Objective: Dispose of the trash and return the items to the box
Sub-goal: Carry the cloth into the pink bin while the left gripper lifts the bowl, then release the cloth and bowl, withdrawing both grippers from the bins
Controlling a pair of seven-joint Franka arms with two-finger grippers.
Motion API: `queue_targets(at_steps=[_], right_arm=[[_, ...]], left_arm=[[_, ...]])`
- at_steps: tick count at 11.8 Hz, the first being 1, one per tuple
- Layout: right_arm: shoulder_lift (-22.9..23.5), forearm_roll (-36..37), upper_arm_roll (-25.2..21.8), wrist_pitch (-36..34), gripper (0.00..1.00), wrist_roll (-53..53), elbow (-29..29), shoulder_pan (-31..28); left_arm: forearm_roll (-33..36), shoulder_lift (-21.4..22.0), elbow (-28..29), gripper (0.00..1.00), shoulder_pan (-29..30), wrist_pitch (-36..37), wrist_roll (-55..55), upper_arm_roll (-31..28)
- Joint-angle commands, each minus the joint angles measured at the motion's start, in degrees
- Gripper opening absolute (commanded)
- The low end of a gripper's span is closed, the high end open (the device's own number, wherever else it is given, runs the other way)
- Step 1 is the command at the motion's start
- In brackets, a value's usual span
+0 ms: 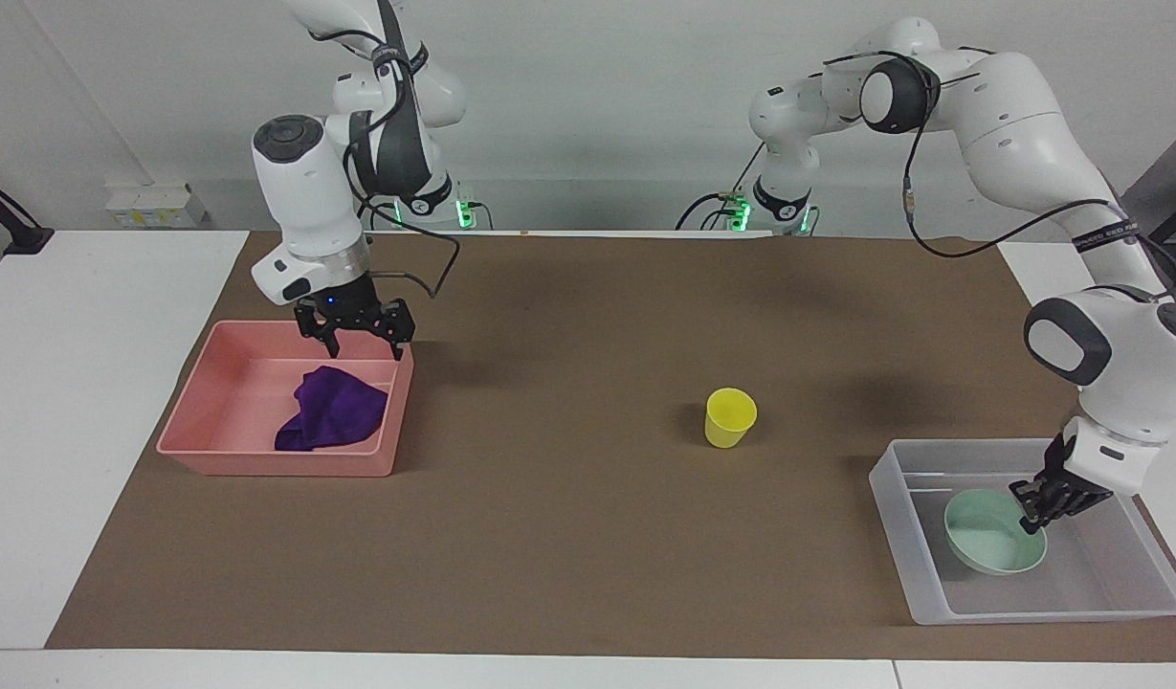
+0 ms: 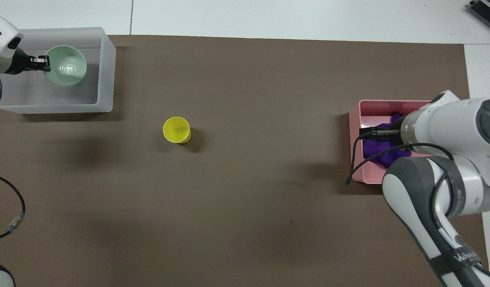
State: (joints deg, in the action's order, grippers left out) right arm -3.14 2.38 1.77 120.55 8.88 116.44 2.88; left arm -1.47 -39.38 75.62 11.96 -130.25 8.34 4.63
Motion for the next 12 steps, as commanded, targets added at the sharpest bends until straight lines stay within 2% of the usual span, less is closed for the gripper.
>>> queue_targets(at_steps=[1,2,3,4,5,6,7,9,10,12], right_arm=[[-2.1,-0.1,0.2,-8.7,1.00,0.8,-6.5,-0.7],[-2.8,-0.3,0.2,-10.8,1.00,0.8,-7.9,-0.9],[-3.4,-0.3,0.1,-13.2,1.00,0.8,-9.5,-0.9],[-3.4,-0.3,0.0,-16.6,1.00,0.7,-12.4,-1.1],[-3.1,-0.3,-0.2,-20.2,1.00,0.3,-15.6,-1.4],[-2.9,-0.3,-0.4,-23.3,1.00,0.1,-18.2,-1.5],[-2.9,-0.3,-0.5,-25.8,1.00,-0.5,-20.0,-1.6],[-2.2,-0.4,-0.6,-32.2,1.00,-2.7,-25.3,-2.9],[-1.3,-2.0,-0.6,-33.1,1.00,-4.6,-26.5,-4.3],[-2.0,-5.8,-0.7,-32.6,1.00,-5.1,-24.3,-6.4]], left_arm=[[-0.3,2.1,5.2,0.00,-0.2,-3.0,0.9,-0.2],[-0.2,2.1,4.9,0.00,0.0,-2.6,0.9,-0.2],[0.1,2.2,4.1,0.16,-0.2,-2.2,1.1,-0.2],[1.4,2.2,3.8,0.46,-0.4,-2.3,1.5,-0.2],[3.2,2.5,3.8,0.71,-0.5,-2.5,1.6,-0.1],[3.5,4.3,4.2,0.83,-1.2,-2.0,1.6,0.0],[3.4,6.2,5.3,1.00,-1.8,-1.8,1.6,0.0],[3.3,12.7,10.4,1.00,-2.6,-1.1,1.5,0.0],[3.3,16.2,13.1,1.00,-3.2,0.1,1.4,0.1],[3.3,22.8,19.4,1.00,-5.0,2.4,0.9,0.0]])
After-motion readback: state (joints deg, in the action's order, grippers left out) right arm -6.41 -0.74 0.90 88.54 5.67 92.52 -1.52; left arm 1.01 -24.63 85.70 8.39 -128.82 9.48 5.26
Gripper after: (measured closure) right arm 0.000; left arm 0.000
